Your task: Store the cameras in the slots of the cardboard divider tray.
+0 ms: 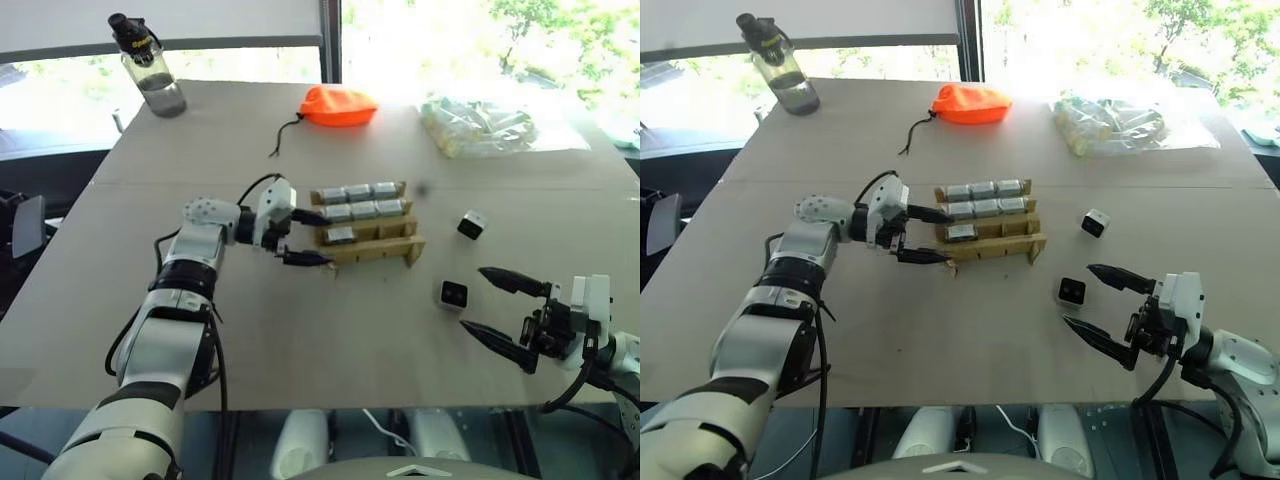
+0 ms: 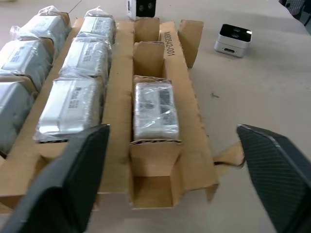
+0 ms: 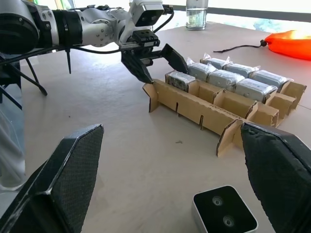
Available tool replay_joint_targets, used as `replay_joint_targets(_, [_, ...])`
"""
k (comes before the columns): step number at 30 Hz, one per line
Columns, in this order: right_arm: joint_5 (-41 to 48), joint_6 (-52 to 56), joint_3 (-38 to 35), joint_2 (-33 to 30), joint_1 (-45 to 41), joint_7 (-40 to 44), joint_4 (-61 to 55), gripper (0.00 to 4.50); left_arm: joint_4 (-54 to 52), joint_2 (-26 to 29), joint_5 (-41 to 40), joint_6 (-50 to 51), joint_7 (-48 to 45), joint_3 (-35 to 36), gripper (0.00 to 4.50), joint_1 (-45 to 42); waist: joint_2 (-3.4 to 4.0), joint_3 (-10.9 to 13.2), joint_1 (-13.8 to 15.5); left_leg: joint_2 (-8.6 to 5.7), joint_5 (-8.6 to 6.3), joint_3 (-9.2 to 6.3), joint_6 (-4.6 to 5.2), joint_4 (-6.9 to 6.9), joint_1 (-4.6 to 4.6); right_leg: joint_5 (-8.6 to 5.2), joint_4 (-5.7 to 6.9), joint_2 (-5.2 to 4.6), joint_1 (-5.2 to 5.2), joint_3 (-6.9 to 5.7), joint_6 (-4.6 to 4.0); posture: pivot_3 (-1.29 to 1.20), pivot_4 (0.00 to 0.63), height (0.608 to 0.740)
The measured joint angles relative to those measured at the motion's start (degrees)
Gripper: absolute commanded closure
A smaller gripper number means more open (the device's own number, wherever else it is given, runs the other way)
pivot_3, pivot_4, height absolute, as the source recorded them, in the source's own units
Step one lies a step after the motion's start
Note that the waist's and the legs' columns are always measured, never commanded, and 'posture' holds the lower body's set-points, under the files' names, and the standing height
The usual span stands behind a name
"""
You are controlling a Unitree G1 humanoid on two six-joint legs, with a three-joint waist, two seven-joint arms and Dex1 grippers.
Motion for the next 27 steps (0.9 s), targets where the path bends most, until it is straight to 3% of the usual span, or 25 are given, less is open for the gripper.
replay_joint_targets(5, [-4.2, 0.2, 0.7, -0.1, -0.6, -3.4, 1.4, 0.0, -17.0, 4.2, -6.0, 10.3, -0.2, 3.2, 0.03, 4.5, -0.01, 0.0, -0.5, 0.09, 0.0, 0.04, -0.01, -0.01, 0.02, 0.0, 0.03, 0.01, -0.03, 0.1, -0.01, 0.0, 0.15, 0.74])
replay_joint_targets(8, [-9.0, 0.9, 2.2, -0.2, -0.3, -7.0, 2.1, 0.0, -35.0, 9.8, -12.4, 19.1, 0.1, 6.0, 0.03, 14.8, 0.08, 0.0, -1.3, 0.22, 0.0, 0.04, -0.03, -0.14, 0.05, -0.01, 0.04, -0.05, -0.07, 0.19, -0.01, 0.0, 0.15, 0.74])
replay_joint_targets(14, [-15.2, 1.1, 4.7, -2.0, -1.3, -8.7, 5.0, 0.0, -58.0, 19.1, -21.6, 31.0, 2.0, 11.7, 0.03, 35.0, 0.08, 0.0, -1.4, 0.24, 0.01, 0.06, -0.03, -0.08, 0.11, -0.03, 0.04, -0.1, -0.02, 0.19, 0.0, 0.0, 0.15, 0.74])
replay_joint_targets(18, [-17.7, 1.0, 7.4, -4.2, -5.0, -6.6, 9.9, 0.0, -67.5, 21.9, -25.2, 34.3, 5.3, 17.6, 0.03, 45.2, 0.07, 0.0, -1.0, 0.23, 0.02, 0.04, -0.02, -0.08, 0.15, -0.12, 0.04, -0.12, 0.01, 0.17, -0.04, 0.0, 0.15, 0.74])
replay_joint_targets(27, [-19.3, -0.8, 11.7, -4.6, -16.4, -0.6, 23.6, 0.0, -79.9, 23.7, -29.6, 37.9, 12.7, 28.3, 0.03, 57.2, 0.08, 0.0, -0.2, 0.24, 0.03, 0.02, -0.04, -0.12, 0.14, -0.05, 0.03, -0.03, -0.01, 0.12, -0.1, 0.0, 0.15, 0.74])
